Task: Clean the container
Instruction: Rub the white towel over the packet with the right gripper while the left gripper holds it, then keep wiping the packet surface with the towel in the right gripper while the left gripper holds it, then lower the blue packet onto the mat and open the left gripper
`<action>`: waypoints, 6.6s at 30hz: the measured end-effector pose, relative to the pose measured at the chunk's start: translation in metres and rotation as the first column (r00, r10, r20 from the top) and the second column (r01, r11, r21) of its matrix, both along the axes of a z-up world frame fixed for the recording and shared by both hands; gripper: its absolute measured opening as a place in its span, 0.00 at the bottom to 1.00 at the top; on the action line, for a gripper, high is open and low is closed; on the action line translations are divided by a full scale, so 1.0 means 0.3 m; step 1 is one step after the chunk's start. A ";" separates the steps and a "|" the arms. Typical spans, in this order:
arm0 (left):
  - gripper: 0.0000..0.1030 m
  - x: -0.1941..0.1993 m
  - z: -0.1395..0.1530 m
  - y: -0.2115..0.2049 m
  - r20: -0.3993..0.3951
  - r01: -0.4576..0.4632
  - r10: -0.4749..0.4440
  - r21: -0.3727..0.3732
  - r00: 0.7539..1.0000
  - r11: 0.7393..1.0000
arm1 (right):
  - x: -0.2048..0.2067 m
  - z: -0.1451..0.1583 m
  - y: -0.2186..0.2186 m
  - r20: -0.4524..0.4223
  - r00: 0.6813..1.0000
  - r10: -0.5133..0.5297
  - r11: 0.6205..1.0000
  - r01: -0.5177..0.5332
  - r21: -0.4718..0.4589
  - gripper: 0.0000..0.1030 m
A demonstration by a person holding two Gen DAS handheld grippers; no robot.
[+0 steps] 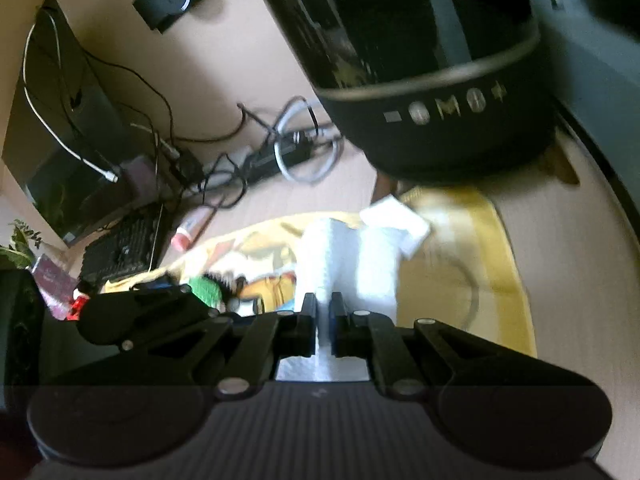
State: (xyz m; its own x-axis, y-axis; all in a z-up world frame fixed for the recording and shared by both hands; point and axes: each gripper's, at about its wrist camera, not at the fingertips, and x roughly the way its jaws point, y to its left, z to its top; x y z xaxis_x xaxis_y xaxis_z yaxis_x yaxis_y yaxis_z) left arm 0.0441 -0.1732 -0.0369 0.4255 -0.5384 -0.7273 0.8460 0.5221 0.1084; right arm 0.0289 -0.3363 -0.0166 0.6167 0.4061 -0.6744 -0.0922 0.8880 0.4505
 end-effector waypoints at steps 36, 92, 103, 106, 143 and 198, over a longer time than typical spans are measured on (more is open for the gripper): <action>0.82 0.060 -0.064 -0.016 -0.034 -0.086 0.090 0.083 0.995 0.993 | 0.034 -0.033 -0.023 0.026 0.999 -0.025 0.996 0.023 0.086 0.07; 0.58 -0.033 -0.099 -0.097 0.433 -0.028 -0.113 0.306 0.894 0.951 | 0.075 -0.031 -0.006 0.126 0.992 -0.019 0.994 0.032 -0.102 0.11; 0.63 -0.074 -0.107 -0.096 0.367 -0.012 -0.096 0.280 0.925 0.960 | 0.115 -0.034 0.142 0.148 0.979 0.140 0.982 -0.118 -0.150 0.11; 0.73 -0.049 -0.059 -0.061 0.271 -0.056 0.010 0.162 0.963 0.985 | 0.093 -0.030 0.103 0.142 0.985 0.103 0.985 -0.081 -0.155 0.11; 0.60 0.034 -0.046 -0.091 0.326 -0.165 0.127 0.089 0.937 0.982 | 0.025 0.013 0.022 0.172 0.985 -0.028 0.995 0.044 -0.092 0.12; 0.81 0.039 -0.055 -0.087 -0.023 -0.277 0.280 0.080 0.960 0.957 | 0.045 -0.071 0.077 0.031 0.997 0.074 0.997 -0.075 0.031 0.13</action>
